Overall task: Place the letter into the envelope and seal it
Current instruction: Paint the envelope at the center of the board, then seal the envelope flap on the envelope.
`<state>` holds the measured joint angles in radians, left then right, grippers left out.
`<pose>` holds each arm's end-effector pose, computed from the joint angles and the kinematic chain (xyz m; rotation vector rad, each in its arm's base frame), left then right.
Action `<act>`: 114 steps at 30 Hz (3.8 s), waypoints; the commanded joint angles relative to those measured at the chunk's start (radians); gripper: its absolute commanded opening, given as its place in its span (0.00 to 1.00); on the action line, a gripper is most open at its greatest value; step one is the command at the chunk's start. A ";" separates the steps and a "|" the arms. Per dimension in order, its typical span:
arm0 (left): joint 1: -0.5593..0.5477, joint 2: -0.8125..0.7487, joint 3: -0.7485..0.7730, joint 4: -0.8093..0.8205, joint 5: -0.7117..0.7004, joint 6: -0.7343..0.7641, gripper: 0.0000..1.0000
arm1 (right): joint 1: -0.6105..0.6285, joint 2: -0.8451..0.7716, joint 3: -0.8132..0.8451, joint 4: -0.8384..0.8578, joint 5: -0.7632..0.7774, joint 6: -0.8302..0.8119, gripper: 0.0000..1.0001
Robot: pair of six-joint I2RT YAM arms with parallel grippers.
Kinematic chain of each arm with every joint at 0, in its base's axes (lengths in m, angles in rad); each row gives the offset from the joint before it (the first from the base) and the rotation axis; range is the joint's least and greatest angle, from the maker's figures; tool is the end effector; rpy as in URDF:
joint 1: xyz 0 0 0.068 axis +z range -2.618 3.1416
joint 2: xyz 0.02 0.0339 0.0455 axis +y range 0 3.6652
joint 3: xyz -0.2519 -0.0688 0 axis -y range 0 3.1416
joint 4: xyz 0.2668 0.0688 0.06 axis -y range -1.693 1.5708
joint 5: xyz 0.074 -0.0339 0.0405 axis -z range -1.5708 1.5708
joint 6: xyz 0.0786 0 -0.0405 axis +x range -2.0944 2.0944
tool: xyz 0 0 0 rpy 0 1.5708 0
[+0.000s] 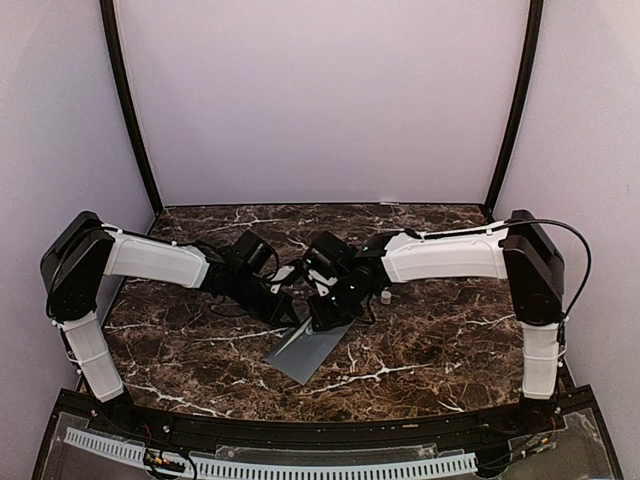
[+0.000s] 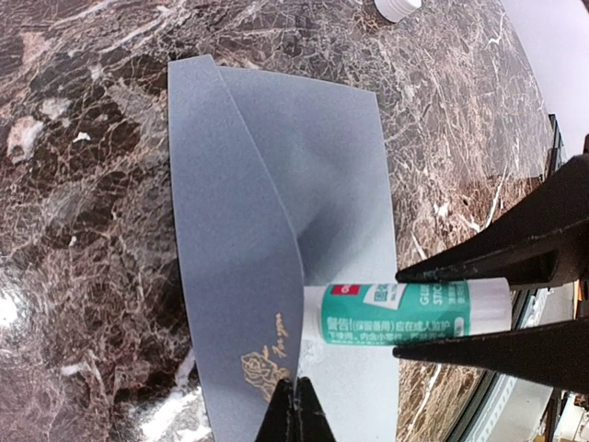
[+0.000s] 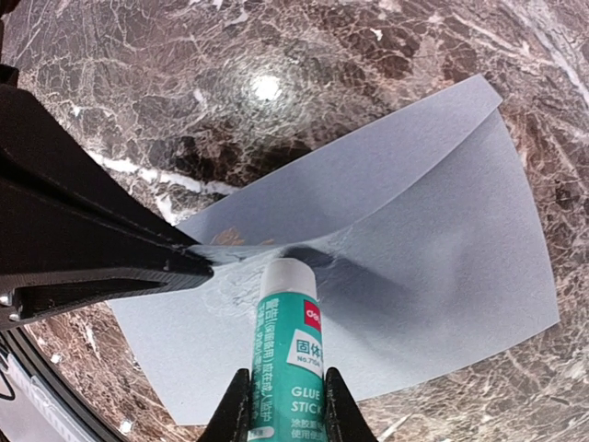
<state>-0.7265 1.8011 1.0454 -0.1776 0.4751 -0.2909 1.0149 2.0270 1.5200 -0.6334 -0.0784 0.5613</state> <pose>0.2740 -0.2916 0.1038 0.7767 2.5331 -0.9830 0.2359 0.3914 0.1241 -0.6640 2.7687 0.5200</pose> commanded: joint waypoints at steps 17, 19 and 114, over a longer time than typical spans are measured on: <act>-0.011 0.000 0.000 -0.013 0.037 0.029 0.00 | -0.059 0.053 -0.026 -0.078 0.122 -0.041 0.00; -0.011 0.000 0.000 -0.011 0.039 0.029 0.00 | -0.061 0.052 -0.028 -0.075 0.123 -0.040 0.00; -0.034 0.070 0.086 -0.059 -0.090 0.028 0.19 | -0.093 -0.400 -0.273 0.235 0.204 0.081 0.02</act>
<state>-0.7486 1.8622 1.0977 -0.2363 0.3706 -0.2584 0.9268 1.6283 1.2621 -0.4446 0.1318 0.6376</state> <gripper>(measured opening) 0.202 0.187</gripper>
